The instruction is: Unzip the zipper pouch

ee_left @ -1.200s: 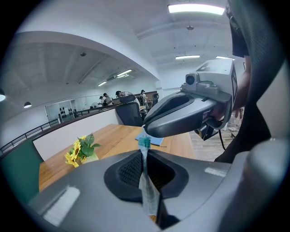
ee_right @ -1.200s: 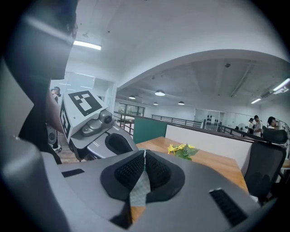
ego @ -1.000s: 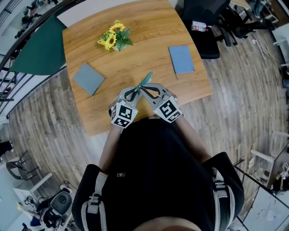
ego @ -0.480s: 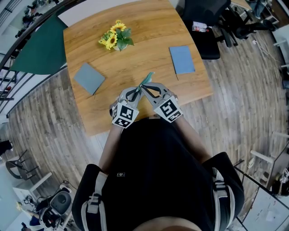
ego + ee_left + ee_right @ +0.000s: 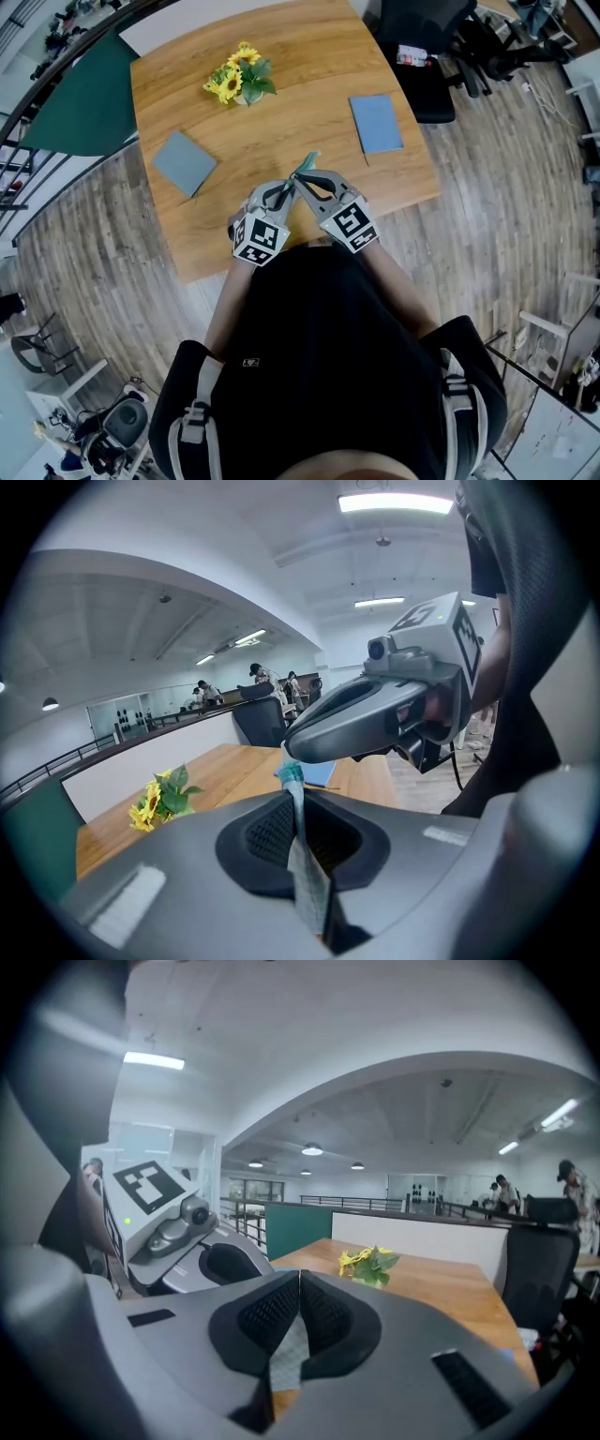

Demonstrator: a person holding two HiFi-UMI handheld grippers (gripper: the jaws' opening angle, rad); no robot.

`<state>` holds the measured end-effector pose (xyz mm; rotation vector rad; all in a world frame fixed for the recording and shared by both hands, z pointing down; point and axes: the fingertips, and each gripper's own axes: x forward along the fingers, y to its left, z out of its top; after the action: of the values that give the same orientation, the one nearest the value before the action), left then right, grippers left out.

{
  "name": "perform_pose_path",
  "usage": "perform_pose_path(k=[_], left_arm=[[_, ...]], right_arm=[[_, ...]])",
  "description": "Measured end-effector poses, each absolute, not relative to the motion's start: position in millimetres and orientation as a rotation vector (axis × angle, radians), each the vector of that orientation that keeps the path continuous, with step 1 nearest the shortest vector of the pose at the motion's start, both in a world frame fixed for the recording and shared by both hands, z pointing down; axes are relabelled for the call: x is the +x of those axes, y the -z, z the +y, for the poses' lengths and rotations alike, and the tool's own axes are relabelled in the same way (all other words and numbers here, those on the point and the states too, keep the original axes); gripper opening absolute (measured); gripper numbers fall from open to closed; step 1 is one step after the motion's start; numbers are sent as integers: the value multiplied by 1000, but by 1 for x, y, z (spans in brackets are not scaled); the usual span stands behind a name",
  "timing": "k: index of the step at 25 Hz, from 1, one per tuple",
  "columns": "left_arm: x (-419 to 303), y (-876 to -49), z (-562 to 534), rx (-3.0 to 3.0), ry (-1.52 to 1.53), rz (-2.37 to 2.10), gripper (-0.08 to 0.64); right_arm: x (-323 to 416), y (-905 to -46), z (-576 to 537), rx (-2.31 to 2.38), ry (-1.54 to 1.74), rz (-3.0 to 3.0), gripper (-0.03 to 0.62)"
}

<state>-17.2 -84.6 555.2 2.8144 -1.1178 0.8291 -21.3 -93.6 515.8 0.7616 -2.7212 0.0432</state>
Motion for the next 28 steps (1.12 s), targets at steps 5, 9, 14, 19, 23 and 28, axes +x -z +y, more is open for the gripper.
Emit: perform_pose_path(k=[5,9,14,19,23,28], left_arm=[[-17,-553,-84,2821,-816,-1123,6],[-17,-553,-83,2828,-825,-1124,6],[-17,-556,-80,2842,-871,-1114,5],[-16,-558,-77,2886,-967,-1092,5],[-15,-561,-75,2924,-1052,-1073,5],[-12,-561,-73,2927,-1036,-1058,5]], right_arm=[[-18,-513,-95,782,-220,-2765,6],[-17,-513,-95,790,-270,-2769,6],[-17,-517,-93,733,-306,-2776,9],[-18,-521,-89,682,-280,-2754,18],[-18,-524,-86,617,-267,-2738,15],[-14,-524,-85,605,-308,-2737,8]])
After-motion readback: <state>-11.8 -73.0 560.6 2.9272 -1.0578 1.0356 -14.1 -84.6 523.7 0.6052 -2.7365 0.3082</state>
